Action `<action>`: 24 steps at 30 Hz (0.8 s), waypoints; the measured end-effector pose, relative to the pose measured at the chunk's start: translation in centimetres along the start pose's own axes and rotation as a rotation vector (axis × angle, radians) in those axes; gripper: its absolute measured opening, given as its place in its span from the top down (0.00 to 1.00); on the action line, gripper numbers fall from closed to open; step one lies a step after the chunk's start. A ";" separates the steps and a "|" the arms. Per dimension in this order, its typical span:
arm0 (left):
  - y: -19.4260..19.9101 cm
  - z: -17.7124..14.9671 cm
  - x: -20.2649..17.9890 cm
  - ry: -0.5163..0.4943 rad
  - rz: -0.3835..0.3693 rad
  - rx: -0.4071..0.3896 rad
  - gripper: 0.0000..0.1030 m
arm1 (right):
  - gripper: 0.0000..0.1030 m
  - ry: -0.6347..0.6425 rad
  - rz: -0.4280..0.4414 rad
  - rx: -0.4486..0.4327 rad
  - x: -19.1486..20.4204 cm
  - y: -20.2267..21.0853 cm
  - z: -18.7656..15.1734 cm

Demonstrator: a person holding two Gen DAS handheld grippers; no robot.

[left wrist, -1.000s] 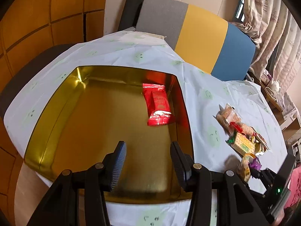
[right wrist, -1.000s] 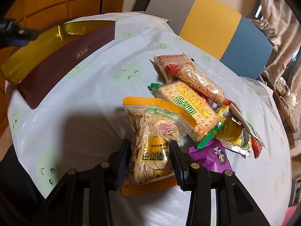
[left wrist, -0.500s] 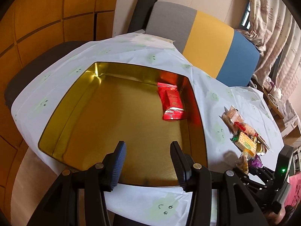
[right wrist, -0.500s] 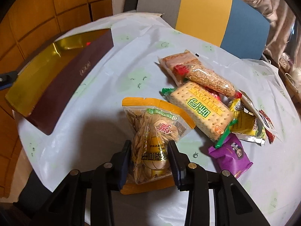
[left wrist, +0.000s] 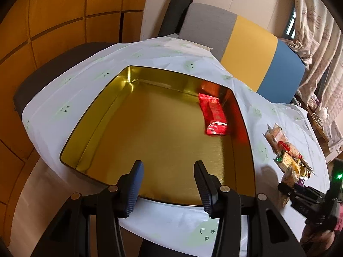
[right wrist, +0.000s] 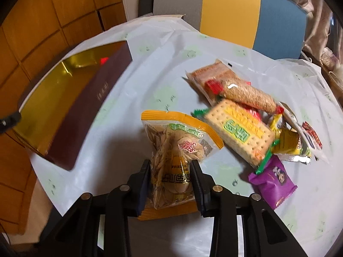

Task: Organize snacks
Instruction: 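Carry the sunflower-seed bag toward the gold tin with the right tool, then lower the sunflower-seed bag into the gold tin and open the right tool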

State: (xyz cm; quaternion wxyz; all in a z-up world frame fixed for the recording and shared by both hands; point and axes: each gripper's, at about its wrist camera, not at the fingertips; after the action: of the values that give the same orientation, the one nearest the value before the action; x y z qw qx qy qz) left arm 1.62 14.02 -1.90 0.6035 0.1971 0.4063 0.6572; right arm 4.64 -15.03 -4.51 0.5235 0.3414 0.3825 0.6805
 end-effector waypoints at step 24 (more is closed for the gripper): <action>0.4 -1.0 4.8 0.095 0.074 -0.013 0.52 | 0.62 0.018 0.364 0.030 16.4 -1.1 9.3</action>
State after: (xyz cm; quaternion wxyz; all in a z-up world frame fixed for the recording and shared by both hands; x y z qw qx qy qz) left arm -0.30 18.27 -3.32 0.5600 0.1767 0.4225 0.6904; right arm 9.58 2.61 0.03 0.3830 0.4068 0.3293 0.7612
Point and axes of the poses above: each gripper's, at about its wrist camera, not at the fingertips, and y roughly against the way its jaws point, x to its left, z to its top, and after that the axes turned 3 degrees about -z, right-handed
